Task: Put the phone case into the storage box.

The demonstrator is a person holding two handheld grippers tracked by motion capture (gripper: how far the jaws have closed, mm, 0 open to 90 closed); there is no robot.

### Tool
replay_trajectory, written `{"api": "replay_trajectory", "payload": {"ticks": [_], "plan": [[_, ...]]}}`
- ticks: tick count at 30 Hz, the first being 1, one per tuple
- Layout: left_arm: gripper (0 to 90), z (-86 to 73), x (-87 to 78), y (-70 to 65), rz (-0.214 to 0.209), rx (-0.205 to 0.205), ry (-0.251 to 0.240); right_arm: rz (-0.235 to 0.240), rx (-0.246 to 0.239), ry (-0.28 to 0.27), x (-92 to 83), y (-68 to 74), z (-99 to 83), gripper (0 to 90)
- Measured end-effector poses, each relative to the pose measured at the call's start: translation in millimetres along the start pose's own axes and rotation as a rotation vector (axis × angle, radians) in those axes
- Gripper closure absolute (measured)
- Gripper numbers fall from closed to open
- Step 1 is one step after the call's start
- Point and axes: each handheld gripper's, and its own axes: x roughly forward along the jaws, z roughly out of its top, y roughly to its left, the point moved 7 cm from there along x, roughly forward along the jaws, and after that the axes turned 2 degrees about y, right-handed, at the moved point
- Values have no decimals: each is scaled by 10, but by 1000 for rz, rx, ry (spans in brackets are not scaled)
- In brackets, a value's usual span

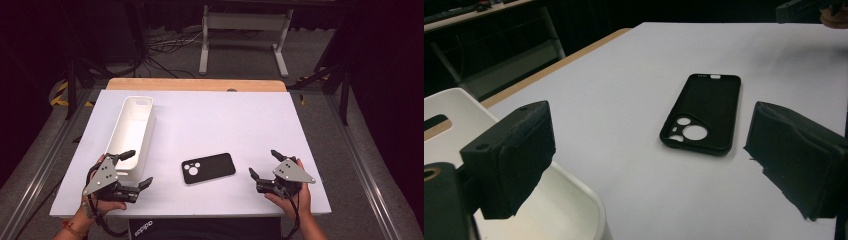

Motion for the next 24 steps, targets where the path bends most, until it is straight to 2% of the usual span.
{"api": "replay_trajectory", "payload": {"ticks": [3, 6, 7, 10, 13, 15, 17, 18, 19, 22, 24], "plan": [[64, -12, -8, -3, 7, 13, 7, 6, 4, 6, 14, 6, -7, 115], [64, -27, -43, -9, 7, 8, 5, 11, 7, 9, 21, 17, 11, 117], [64, -37, -68, -3, 10, 8, 3, 17, 10, 11, 31, 27, 20, 135], [64, -85, -119, 3, 19, 2, 11, 43, -19, 12, 93, 61, 72, 215], [64, -94, -170, 18, 51, -5, 2, 93, -30, -2, 151, 92, 153, 366], [65, -85, -195, 20, 56, 2, 2, 96, -41, 8, 186, 102, 175, 461], [67, -99, -195, 17, 58, 6, 13, 102, -47, 23, 219, 113, 201, 635], [68, -99, -195, 17, 58, 6, 13, 102, -47, 23, 219, 113, 201, 635], [69, -119, -202, 16, 64, 2, 18, 140, -44, 34, 268, 148, 249, 780], [70, -130, -228, 4, 65, 7, 20, 166, -70, 72, 376, 216, 317, 875], [71, -128, -235, 4, 72, 20, 17, 171, -81, 89, 421, 244, 338, 892]]}}
